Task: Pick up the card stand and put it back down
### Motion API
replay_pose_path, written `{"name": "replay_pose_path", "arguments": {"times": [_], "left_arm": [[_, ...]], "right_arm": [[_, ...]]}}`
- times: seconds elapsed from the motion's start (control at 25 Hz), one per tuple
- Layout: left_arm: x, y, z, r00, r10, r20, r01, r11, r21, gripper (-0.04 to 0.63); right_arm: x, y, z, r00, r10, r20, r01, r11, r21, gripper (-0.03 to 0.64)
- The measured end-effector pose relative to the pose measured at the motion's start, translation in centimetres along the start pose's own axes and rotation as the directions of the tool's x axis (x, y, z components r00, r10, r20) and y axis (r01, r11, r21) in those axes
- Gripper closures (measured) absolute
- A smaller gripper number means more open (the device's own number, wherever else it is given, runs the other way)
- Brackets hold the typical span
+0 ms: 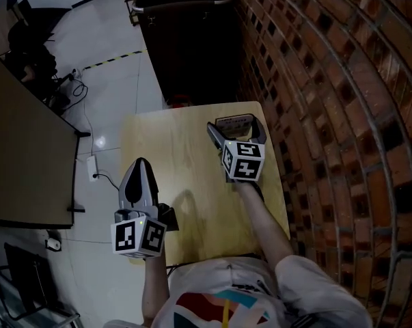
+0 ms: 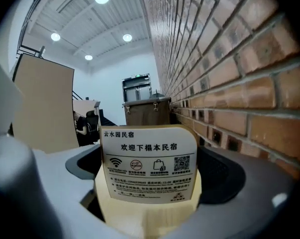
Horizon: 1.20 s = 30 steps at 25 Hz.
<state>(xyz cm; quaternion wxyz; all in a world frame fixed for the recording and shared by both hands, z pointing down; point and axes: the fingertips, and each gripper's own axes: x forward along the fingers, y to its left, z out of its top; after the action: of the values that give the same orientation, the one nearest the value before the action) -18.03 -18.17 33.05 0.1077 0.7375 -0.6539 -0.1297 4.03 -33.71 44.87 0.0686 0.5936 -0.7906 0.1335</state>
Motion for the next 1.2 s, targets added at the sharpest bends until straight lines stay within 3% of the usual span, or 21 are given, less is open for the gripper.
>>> {"name": "replay_pose_path", "arguments": {"times": [0.24, 0.48, 1.2], "left_arm": [[1.4, 2.9, -1.8, 0.996, 0.069, -0.054, -0.07, 0.998, -0.008, 0.591], [2.6, 4.9, -3.1, 0.99, 0.108, -0.086, -0.109, 0.994, -0.007, 0.591], [3.0, 5.7, -4.0, 0.988, 0.12, -0.098, -0.122, 0.992, -0.01, 0.591]], "right_arm": [[7.5, -1.6, -5.5, 0.987, -0.053, -0.15, 0.047, 0.998, -0.043, 0.041], [11.4, -1.9, -8.7, 0.971, -0.074, -0.227, 0.069, 0.997, -0.033, 0.041], [13.0, -2.3, -8.8, 0.974, -0.078, -0.214, 0.076, 0.997, -0.017, 0.041]]}}
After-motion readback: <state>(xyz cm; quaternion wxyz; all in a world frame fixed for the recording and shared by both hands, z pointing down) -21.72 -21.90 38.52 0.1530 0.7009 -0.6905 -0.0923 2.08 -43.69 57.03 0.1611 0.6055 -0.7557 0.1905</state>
